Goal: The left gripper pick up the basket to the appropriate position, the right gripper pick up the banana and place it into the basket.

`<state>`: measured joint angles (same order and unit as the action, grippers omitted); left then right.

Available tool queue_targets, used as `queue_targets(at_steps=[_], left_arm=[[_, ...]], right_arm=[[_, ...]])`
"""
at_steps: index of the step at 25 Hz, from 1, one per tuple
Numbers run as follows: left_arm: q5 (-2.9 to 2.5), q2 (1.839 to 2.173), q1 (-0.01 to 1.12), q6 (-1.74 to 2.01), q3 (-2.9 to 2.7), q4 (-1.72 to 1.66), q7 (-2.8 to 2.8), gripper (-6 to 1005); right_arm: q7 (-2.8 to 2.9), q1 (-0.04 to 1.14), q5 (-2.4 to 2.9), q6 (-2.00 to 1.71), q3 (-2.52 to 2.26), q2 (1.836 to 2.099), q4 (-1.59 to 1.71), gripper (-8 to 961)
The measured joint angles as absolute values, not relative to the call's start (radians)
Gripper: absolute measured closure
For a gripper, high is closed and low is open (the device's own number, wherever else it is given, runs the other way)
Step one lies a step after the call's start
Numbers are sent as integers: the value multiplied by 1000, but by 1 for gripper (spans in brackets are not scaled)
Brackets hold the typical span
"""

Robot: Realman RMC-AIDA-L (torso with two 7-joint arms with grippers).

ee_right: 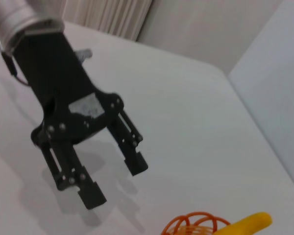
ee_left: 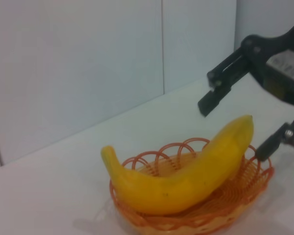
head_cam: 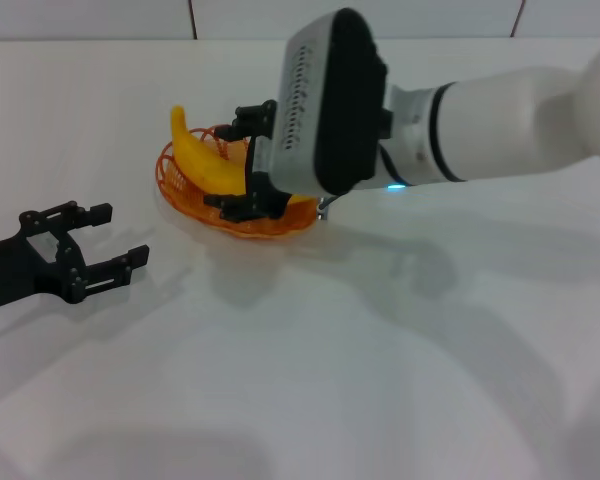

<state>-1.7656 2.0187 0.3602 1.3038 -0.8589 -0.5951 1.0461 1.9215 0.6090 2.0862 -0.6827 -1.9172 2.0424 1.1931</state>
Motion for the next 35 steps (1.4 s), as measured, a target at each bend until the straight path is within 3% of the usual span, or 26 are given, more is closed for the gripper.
queue_targets(at_steps=[15, 35], left_arm=[[-1761, 2019, 357, 1307, -853, -595, 1045, 242], [-1756, 2027, 357, 1312, -850, -595, 1018, 242]], right_arm=[[1701, 449, 1898, -967, -1683, 2041, 1277, 202], [1344, 444, 1696, -1259, -1258, 2041, 863, 208]])
